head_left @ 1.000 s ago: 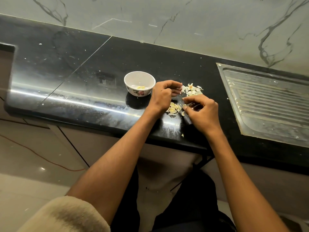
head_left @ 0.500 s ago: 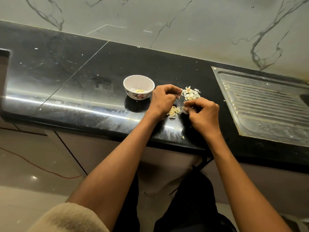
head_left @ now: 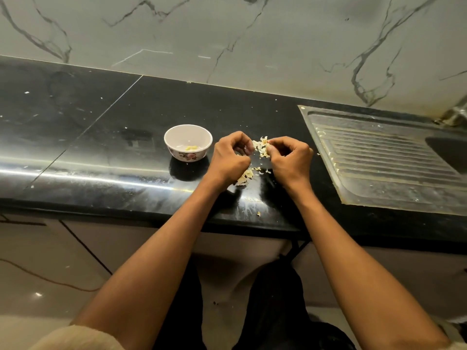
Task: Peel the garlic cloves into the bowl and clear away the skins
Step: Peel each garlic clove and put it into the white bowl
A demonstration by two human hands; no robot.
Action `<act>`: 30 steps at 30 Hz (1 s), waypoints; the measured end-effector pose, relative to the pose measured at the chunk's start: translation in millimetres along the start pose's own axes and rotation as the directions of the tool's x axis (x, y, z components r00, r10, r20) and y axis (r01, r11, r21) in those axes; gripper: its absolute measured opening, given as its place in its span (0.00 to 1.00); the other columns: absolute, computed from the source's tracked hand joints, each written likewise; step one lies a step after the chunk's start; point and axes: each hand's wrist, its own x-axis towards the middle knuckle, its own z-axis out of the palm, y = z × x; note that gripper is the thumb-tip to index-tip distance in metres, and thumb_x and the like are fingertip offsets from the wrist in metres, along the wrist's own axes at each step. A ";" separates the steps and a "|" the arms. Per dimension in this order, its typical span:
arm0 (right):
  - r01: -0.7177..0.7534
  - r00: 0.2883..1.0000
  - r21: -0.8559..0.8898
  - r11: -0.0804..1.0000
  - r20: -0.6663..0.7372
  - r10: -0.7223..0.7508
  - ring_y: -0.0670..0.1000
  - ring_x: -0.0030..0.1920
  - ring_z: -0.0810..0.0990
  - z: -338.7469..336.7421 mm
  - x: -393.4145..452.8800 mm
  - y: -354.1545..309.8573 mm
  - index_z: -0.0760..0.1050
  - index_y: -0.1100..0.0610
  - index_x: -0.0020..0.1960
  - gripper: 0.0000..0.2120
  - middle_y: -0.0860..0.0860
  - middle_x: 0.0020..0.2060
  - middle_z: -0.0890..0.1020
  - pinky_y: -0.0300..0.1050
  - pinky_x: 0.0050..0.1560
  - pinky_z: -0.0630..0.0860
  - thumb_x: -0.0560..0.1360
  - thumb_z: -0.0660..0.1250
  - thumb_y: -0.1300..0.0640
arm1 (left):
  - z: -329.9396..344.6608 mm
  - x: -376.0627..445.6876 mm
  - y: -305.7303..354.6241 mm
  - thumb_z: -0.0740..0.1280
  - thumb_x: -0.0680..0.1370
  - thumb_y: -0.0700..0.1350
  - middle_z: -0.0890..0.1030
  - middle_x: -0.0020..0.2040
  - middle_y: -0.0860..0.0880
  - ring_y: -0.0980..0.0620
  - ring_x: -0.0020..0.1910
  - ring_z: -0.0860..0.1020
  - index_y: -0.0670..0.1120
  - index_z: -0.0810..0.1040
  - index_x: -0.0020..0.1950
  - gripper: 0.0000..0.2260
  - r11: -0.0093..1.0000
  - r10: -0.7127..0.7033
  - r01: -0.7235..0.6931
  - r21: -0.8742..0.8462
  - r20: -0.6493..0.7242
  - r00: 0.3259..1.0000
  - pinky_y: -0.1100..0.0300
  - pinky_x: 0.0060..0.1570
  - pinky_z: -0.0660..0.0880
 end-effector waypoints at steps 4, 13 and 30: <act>0.042 0.998 0.086 0.995 0.037 -0.045 0.52 0.30 0.84 -0.4 -4.6 1.2 0.85 0.56 0.48 0.05 0.49 0.35 0.84 0.56 0.32 0.82 0.77 0.70 0.61 | -0.7 2.9 -3.5 0.63 0.65 0.32 0.84 0.43 0.51 0.57 0.40 0.79 0.48 0.82 0.46 0.16 1.000 -0.005 0.005 -0.028 -0.024 1.000 0.54 0.43 0.81; -0.095 0.991 0.073 0.993 0.107 0.087 0.49 0.33 0.87 2.7 -4.1 1.1 0.80 0.59 0.48 0.03 0.55 0.40 0.84 0.52 0.33 0.84 0.79 0.71 0.65 | 0.2 5.3 -5.1 0.65 0.70 0.30 0.86 0.45 0.49 0.61 0.39 0.80 0.47 0.83 0.46 0.15 0.999 -0.037 0.037 -0.016 -0.030 0.999 0.59 0.42 0.78; -0.135 0.987 0.166 0.977 -0.064 0.147 0.50 0.34 0.86 7.7 10.6 6.1 0.83 0.60 0.47 0.01 0.54 0.38 0.85 0.51 0.34 0.85 0.78 0.73 0.64 | -1.7 0.1 0.7 0.64 0.67 0.29 0.82 0.40 0.47 0.53 0.35 0.76 0.47 0.78 0.41 0.13 0.995 -0.086 0.089 0.048 -0.056 0.995 0.48 0.39 0.80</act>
